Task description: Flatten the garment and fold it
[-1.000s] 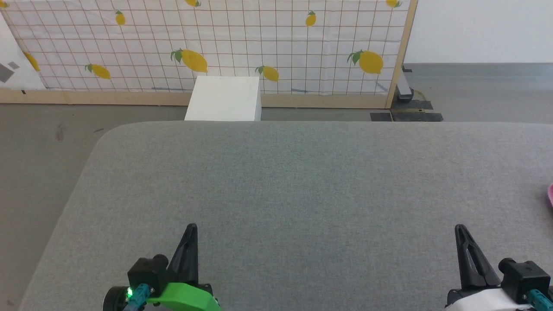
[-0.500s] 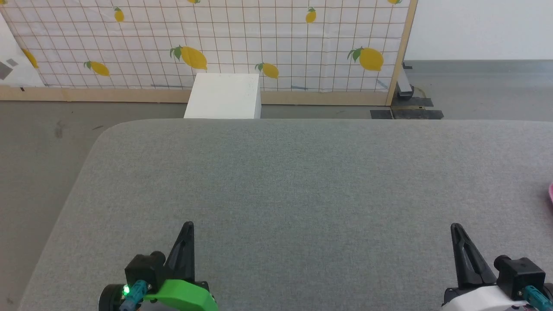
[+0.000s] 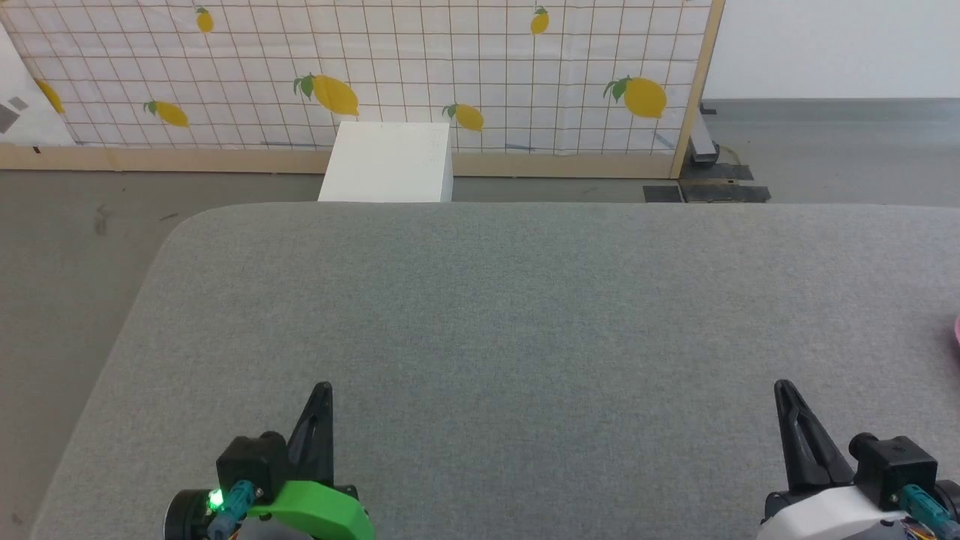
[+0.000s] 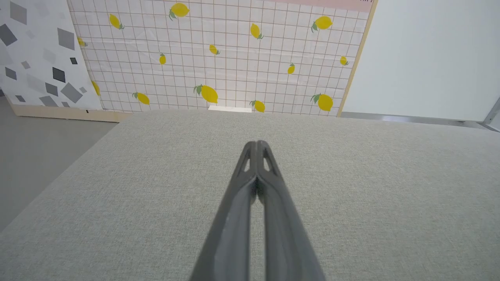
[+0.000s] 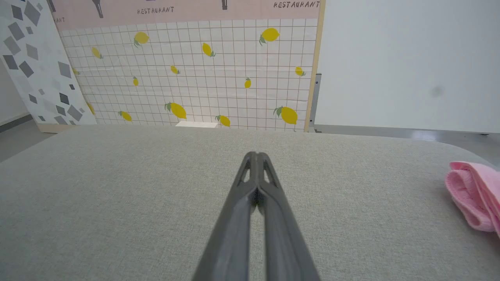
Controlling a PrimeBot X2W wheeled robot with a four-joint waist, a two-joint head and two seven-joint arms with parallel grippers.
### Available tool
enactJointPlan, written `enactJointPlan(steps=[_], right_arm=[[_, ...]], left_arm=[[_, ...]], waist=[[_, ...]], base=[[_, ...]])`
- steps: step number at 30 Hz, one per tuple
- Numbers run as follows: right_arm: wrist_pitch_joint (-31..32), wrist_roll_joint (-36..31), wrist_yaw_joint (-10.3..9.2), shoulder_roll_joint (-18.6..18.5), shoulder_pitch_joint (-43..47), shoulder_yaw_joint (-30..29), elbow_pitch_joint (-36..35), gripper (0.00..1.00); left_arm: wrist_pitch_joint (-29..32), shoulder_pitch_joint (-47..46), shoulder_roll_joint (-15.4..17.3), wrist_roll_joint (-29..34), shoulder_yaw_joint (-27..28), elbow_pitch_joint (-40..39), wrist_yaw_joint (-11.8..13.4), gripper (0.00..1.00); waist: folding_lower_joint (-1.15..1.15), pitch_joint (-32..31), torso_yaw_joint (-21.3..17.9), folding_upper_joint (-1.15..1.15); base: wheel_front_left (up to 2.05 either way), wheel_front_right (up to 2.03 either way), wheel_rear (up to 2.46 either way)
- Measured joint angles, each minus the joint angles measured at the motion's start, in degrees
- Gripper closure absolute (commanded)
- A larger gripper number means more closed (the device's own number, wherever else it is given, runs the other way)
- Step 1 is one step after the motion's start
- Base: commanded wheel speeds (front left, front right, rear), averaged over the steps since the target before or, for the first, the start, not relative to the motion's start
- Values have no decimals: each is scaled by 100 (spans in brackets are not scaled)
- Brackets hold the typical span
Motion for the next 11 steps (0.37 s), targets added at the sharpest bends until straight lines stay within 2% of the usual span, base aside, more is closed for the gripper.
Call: enactJointPlan(steps=[11], right_arm=[[104,-33,0,0,-79,47,-25,100]], left_arm=[[142,-10,0,89,75,-86,0,100]], waist=[[0,39,-1,0]], base=[[0,0,0]])
